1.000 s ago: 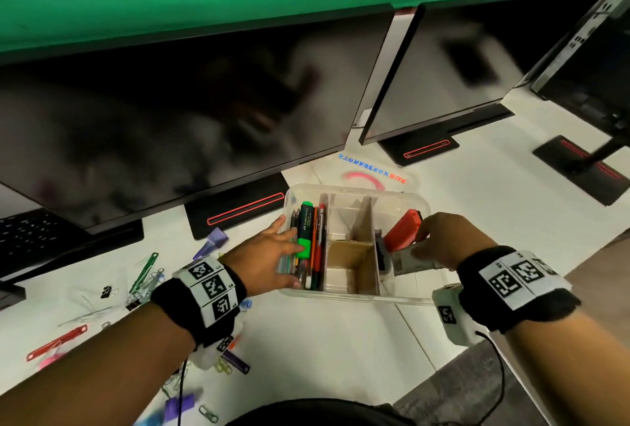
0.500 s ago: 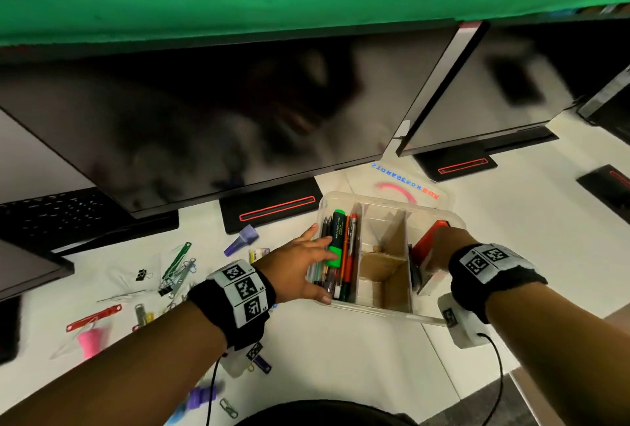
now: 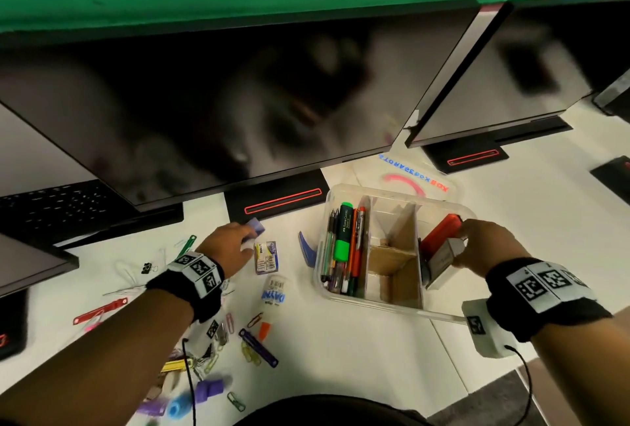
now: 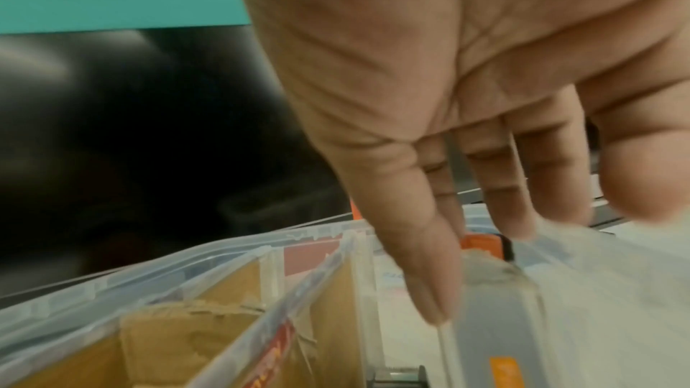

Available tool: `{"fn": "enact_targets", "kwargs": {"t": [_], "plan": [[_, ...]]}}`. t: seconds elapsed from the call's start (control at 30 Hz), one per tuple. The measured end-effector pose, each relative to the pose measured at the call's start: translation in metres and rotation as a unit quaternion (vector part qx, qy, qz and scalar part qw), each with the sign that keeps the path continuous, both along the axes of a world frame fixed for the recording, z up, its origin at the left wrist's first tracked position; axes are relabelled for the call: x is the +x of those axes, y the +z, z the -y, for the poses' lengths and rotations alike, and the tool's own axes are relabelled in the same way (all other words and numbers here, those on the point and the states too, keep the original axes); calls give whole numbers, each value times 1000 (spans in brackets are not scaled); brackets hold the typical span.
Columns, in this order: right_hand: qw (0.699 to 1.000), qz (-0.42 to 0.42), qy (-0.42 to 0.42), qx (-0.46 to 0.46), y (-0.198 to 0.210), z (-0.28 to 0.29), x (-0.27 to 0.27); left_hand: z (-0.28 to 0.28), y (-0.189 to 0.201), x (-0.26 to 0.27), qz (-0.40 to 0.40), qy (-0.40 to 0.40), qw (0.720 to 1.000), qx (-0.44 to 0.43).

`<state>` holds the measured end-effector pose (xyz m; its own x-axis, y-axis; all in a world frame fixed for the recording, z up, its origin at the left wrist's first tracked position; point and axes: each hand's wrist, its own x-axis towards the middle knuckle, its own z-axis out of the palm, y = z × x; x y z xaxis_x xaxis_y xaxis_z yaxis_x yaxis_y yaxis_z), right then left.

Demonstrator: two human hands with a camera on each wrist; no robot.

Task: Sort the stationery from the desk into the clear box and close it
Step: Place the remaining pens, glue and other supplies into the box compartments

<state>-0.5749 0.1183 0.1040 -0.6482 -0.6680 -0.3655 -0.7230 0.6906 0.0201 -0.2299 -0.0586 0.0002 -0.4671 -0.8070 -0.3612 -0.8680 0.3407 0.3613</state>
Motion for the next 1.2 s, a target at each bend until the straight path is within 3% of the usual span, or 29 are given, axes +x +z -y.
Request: {"fn": "enact_targets", "kwargs": {"t": [0.13,0.33,0.43,0.63,0.73,0.83,0.97,1.07,1.2], "plan": [[999,-2,-33,-43,-8,-20,-8,-11,-9,-8,-21,-24,999,41],[994,42,-45,-90,-12,-34,-23,-21,-14,-25,51,-68,995,43],[993,45,-46,-100,-14,-36,-24,-23,-12,-24,46,-57,997,32],[989,29,-25,-140,-10,-33,-14,-20,27,-27,-112,47,992,-26],[983,45,17,-180,5,-17,6,-29,56,-43,-202,5,977,-64],[971,107,54,-205,21,1,30,-44,72,-61,-227,-58,970,-58],[946,242,98,-193,28,9,61,-61,73,-72,-209,-85,972,-56],[954,227,149,-123,17,7,74,-51,66,-60,-146,-49,982,-109],[944,240,217,-65,-7,-9,89,-32,31,-32,2,-49,998,-45]]}}
